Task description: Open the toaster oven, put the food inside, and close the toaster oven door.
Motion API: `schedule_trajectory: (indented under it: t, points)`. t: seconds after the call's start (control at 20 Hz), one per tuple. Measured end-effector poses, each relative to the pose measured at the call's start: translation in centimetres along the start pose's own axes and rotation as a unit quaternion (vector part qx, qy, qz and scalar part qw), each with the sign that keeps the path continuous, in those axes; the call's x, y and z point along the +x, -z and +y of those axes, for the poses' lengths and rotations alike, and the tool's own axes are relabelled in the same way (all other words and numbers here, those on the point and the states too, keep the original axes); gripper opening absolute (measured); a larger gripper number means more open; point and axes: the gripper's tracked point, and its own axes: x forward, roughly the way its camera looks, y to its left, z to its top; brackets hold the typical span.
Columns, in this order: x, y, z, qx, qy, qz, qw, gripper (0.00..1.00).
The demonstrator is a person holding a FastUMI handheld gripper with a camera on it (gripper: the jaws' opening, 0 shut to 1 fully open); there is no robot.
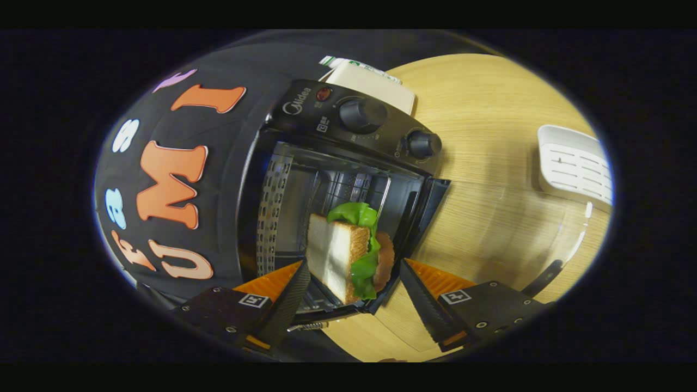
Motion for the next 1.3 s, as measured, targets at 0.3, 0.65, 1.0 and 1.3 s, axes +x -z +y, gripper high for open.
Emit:
schedule_trajectory:
  t: [0.3, 0.65, 1.0, 1.3]
  points:
    - [-7.2, 2.3, -0.8, -0.136, -0.002, 0.003, 0.991, 0.98]
    - [-12.4, 4.1, -4.9, -0.379, 0.023, 0.012, 0.925, 0.98]
    - [-12.8, 4.5, -13.3, -0.536, 0.105, 0.030, 0.837, 0.99]
    - [-10.5, 4.9, -14.9, -0.581, 0.118, 0.040, 0.804, 0.99]
